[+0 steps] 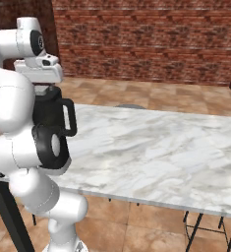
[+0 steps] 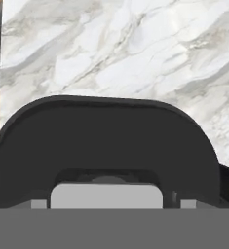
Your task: Open the blender lid, put the mango in the blender, close the lid, and start the blender.
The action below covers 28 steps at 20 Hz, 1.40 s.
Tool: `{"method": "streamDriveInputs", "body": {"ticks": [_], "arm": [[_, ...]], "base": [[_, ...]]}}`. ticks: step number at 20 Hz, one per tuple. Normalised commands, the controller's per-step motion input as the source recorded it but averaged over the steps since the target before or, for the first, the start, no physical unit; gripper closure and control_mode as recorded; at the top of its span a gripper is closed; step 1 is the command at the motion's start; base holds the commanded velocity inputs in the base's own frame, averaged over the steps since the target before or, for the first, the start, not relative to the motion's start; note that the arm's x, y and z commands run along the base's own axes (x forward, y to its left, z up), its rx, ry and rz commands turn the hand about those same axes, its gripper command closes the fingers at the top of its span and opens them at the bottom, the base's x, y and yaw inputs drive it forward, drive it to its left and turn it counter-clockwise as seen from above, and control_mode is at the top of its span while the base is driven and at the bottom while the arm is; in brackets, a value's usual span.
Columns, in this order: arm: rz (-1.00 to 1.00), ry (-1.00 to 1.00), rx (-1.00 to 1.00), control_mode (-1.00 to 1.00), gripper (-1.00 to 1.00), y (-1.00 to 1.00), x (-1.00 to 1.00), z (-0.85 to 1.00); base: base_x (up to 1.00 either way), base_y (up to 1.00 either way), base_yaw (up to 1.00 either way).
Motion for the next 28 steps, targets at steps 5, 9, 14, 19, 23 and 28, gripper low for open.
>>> {"method": "streamDriveInputs", "body": {"ticks": [5, 9, 14, 19, 23, 28], "arm": [[0.00, -0.07, 0.00, -1.00, -1.00, 0.00, 0.00, 0.03], [0.00, -0.05, 0.00, -1.00, -1.00, 0.00, 0.00, 0.33], [0.00, -0.08, 0.00, -1.00, -1.00, 0.00, -0.14, 0.63], [0.00, -0.14, 0.00, -1.00, -1.00, 0.00, -0.40, 0.42], [-0.06, -0.41, 0.00, -1.00, -1.00, 0.00, -0.97, -0.16], [-0.17, -0.48, -0.07, -1.00, -1.00, 0.04, -1.00, -0.79]], "base": [[0.00, 0.00, 0.00], [0.00, 0.00, 0.00], [0.00, 0.00, 0.00], [0.00, 0.00, 0.00], [0.00, 0.00, 0.00], [0.00, 0.00, 0.00]]}}
